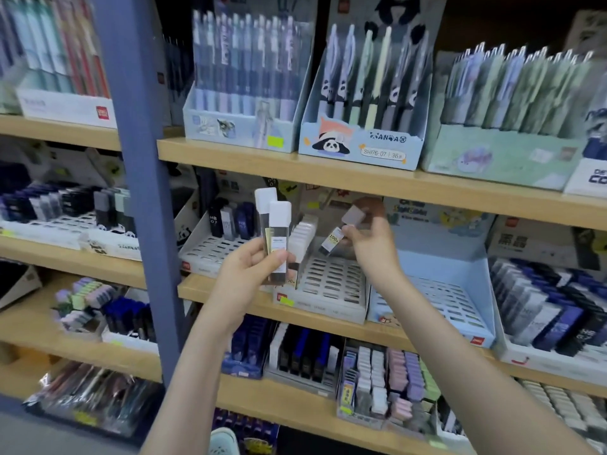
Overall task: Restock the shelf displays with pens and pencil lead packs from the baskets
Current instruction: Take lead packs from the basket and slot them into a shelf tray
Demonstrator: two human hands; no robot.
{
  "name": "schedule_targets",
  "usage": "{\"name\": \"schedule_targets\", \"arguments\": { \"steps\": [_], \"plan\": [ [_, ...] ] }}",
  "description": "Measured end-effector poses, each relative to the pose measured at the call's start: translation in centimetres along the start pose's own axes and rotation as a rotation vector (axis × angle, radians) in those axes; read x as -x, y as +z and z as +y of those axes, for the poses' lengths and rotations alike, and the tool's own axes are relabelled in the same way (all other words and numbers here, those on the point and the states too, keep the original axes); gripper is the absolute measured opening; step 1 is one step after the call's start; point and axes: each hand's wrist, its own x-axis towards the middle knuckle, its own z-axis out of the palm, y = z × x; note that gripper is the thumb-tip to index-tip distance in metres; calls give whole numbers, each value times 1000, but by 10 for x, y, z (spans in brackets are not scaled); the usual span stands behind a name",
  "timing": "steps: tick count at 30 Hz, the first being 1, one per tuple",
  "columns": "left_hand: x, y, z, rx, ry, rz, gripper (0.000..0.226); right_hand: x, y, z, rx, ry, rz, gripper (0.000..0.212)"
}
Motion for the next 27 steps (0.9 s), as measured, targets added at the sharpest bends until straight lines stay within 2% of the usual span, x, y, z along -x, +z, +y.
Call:
{"name": "schedule_targets", "arguments": {
  "steps": [3, 14, 17, 20, 23, 27],
  "plan": [
    [-3, -3, -2, 12, 21, 12, 17, -16, 6, 5, -13, -8, 26, 28],
    [-9, -9, -9, 29, 20, 24, 17, -37, 11, 13, 45, -77, -67, 39],
    [-9, -8, -10, 36, -3, 18, 19, -39, 11, 16, 149, -107, -126, 36],
    [-9, -9, -11, 51, -20, 22, 20, -40, 11, 17, 374, -204, -146, 26],
    [-9, -9, -12, 54, -27, 21, 21, -43, 9, 19, 626, -361, -139, 37],
    [-9, -7, -14, 49, -32, 15, 22, -40, 4, 26, 714, -404, -205, 65]
  ]
}}
